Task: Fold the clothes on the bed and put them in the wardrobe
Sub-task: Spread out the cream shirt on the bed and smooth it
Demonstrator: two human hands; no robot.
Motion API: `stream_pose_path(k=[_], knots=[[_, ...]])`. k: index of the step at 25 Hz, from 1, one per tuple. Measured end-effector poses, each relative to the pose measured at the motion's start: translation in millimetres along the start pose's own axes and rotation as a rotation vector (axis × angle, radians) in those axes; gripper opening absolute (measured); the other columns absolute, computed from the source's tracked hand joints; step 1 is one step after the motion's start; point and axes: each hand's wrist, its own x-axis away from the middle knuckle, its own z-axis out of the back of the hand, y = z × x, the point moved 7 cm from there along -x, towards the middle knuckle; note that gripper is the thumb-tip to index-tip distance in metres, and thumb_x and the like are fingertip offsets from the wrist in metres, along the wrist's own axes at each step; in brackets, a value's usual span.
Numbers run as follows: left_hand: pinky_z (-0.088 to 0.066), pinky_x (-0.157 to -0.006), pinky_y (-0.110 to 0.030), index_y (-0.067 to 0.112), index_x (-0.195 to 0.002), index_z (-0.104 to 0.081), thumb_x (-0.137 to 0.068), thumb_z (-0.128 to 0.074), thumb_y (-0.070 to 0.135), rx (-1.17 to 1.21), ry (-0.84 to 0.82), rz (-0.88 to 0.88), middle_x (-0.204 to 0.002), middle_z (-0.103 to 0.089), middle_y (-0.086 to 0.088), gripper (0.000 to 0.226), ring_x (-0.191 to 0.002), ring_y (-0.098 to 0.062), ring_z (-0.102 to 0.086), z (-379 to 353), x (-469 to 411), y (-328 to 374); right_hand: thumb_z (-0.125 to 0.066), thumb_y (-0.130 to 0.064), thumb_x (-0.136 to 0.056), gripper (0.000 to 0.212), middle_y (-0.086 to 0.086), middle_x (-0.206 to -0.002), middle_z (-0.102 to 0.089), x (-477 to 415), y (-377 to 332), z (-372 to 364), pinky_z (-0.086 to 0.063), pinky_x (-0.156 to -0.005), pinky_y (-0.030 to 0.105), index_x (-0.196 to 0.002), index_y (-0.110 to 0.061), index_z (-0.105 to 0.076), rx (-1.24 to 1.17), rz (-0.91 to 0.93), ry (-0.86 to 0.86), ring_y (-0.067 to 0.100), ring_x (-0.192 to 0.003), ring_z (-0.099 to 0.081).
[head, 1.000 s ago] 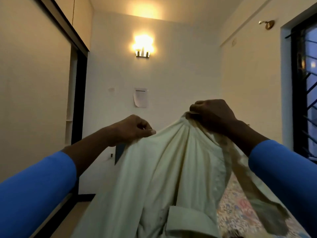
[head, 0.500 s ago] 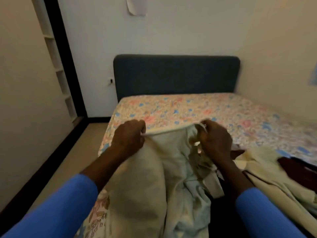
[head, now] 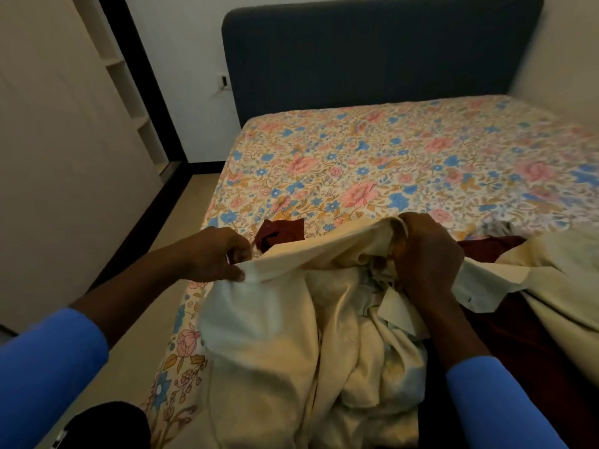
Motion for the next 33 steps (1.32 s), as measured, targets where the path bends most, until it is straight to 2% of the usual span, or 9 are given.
stream_pose_path(k=[2, 8, 11, 14, 16, 19, 26, 30, 33], knots=[[-0.055, -0.077, -0.034, 0.030, -0.105, -0.070, -0.091, -0.070, 0.026, -0.261, 0.199, 0.152, -0.098, -0.068, 0.005, 0.015, -0.089, -0.015, -0.062, 14.9, 6.5, -20.0, -0.060, -0.014, -0.093, 0.011, 0.012, -0.086, -0.065, -3.1, -1.8, 6.2, -0.035, -0.059, 0.033, -0.099, -0.009, -0.068, 0.107, 0.043, 0.010, 0.034, -0.076, -0.059], [-0.045, -0.068, -0.037, 0.016, -0.107, -0.071, -0.090, -0.066, 0.012, -0.064, 0.762, 0.355, -0.100, -0.056, -0.012, 0.017, -0.084, -0.034, -0.059, 32.2, 57.2, -40.2, -0.059, -0.021, -0.097, 0.015, 0.012, -0.097, -0.065, 4.1, 2.5, 36.3, -0.038, -0.062, 0.034, -0.106, -0.015, -0.070, -0.084, -0.257, 0.009, 0.037, -0.083, -0.061], [-0.049, -0.067, -0.038, 0.015, -0.094, -0.065, -0.103, -0.050, 0.029, 0.027, 0.815, 0.429, -0.090, -0.061, -0.011, 0.023, -0.080, -0.035, -0.062, 28.5, 77.1, -36.3, -0.048, -0.031, -0.096, 0.032, 0.013, -0.099, -0.072, 18.3, 25.0, 23.8, -0.053, -0.071, 0.045, -0.108, -0.016, -0.073, -0.549, -0.718, -0.082, 0.040, -0.093, -0.068], [-0.061, -0.069, -0.043, 0.023, -0.084, -0.064, -0.107, -0.044, 0.028, 0.501, 0.940, 0.454, -0.078, -0.070, -0.008, 0.031, -0.072, -0.031, -0.070, 34.6, 98.6, -30.1, -0.045, -0.014, -0.096, 0.023, 0.013, -0.089, -0.070, 43.9, -6.8, -1.4, -0.060, -0.054, 0.038, -0.101, -0.011, -0.067, -1.306, -1.228, -0.262, 0.035, -0.076, -0.068], [-0.064, -0.068, -0.045, 0.032, -0.078, -0.061, -0.107, -0.046, 0.024, 0.877, 1.018, 0.494, -0.072, -0.073, -0.008, 0.034, -0.063, -0.027, -0.074, 41.4, 104.7, -27.5, -0.040, -0.001, -0.096, 0.024, 0.014, -0.087, -0.062, 36.8, -36.3, -0.7, -0.062, -0.077, 0.049, -0.088, -0.007, -0.062, -1.585, -1.341, -0.321, 0.032, -0.075, -0.062], [-0.063, -0.074, -0.049, 0.028, -0.078, -0.067, -0.098, -0.054, 0.028, 0.837, 1.149, 0.465, -0.078, -0.074, -0.007, 0.023, -0.073, -0.033, -0.073, 106.4, 106.1, -30.6, -0.036, -0.005, -0.099, 0.028, 0.017, -0.103, -0.065, -30.3, -61.8, 48.2, -0.057, -0.080, 0.054, -0.095, -0.008, -0.064, -1.675, -1.212, -0.269, 0.032, -0.090, -0.062], [-0.055, -0.080, -0.030, 0.018, -0.097, -0.072, -0.095, -0.057, 0.026, 0.821, 1.780, 0.023, -0.090, -0.073, 0.002, 0.017, -0.084, -0.019, -0.067, 364.1, 219.9, 52.9, -0.041, -0.025, -0.106, 0.029, 0.004, -0.093, -0.072, -264.2, -124.1, 322.8, -0.063, -0.070, 0.042, -0.108, -0.017, -0.068, -1.822, -0.430, 0.244, 0.024, -0.080, -0.071], [-0.062, -0.080, -0.035, 0.016, -0.073, -0.059, -0.083, -0.062, 0.023, 1.440, 1.616, 0.033, -0.075, -0.067, -0.002, 0.012, -0.082, -0.025, -0.074, 378.8, 234.2, 51.2, -0.044, -0.012, -0.100, 0.022, 0.010, -0.111, -0.062, -259.0, -105.5, 386.9, -0.064, -0.065, 0.040, -0.116, -0.008, -0.059, -1.668, -0.559, 0.313, 0.032, -0.101, -0.066], [-0.058, -0.089, -0.028, 0.015, -0.093, -0.065, -0.091, -0.070, 0.028, 1.459, 1.768, 0.010, -0.093, -0.068, 0.005, 0.014, -0.092, -0.014, -0.071, 373.6, 270.3, 65.6, -0.044, -0.004, -0.101, 0.016, 0.015, -0.098, -0.056, -240.8, -104.0, 422.5, -0.062, -0.080, 0.050, -0.089, -0.011, -0.052, -1.764, -0.644, 0.485, 0.033, -0.093, -0.060]])
